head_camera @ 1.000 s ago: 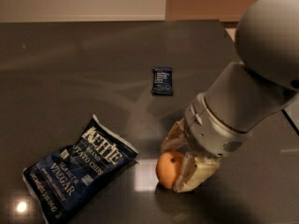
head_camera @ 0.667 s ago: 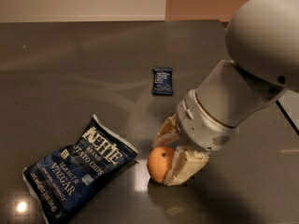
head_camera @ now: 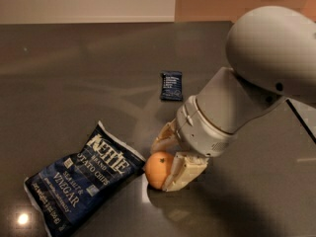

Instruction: Move orange near blue chip bag

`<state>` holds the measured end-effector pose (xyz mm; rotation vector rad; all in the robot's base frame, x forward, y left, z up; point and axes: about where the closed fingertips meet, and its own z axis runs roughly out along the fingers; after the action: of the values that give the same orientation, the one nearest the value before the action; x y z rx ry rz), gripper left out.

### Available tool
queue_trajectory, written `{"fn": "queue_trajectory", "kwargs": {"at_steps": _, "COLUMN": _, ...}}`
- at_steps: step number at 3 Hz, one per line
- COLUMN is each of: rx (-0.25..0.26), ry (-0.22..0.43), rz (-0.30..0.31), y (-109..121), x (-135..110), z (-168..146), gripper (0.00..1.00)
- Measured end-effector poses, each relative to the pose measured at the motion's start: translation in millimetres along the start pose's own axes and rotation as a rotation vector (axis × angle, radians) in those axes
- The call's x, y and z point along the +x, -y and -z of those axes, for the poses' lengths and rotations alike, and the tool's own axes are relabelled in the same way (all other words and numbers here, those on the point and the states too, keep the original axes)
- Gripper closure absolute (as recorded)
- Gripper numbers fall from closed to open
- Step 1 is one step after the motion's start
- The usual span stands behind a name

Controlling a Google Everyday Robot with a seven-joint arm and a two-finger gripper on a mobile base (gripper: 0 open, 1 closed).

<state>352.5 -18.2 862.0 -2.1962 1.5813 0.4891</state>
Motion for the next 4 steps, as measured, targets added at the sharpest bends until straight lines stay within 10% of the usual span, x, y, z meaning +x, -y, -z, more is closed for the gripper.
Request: {"fn": "queue_trajectory", "kwargs": {"at_steps": 4, "rx": 0.001, "ry": 0.002, "rz": 0.023, "y": 5.1, "x": -1.0, "z": -12.4, "gripper": 0.0}}
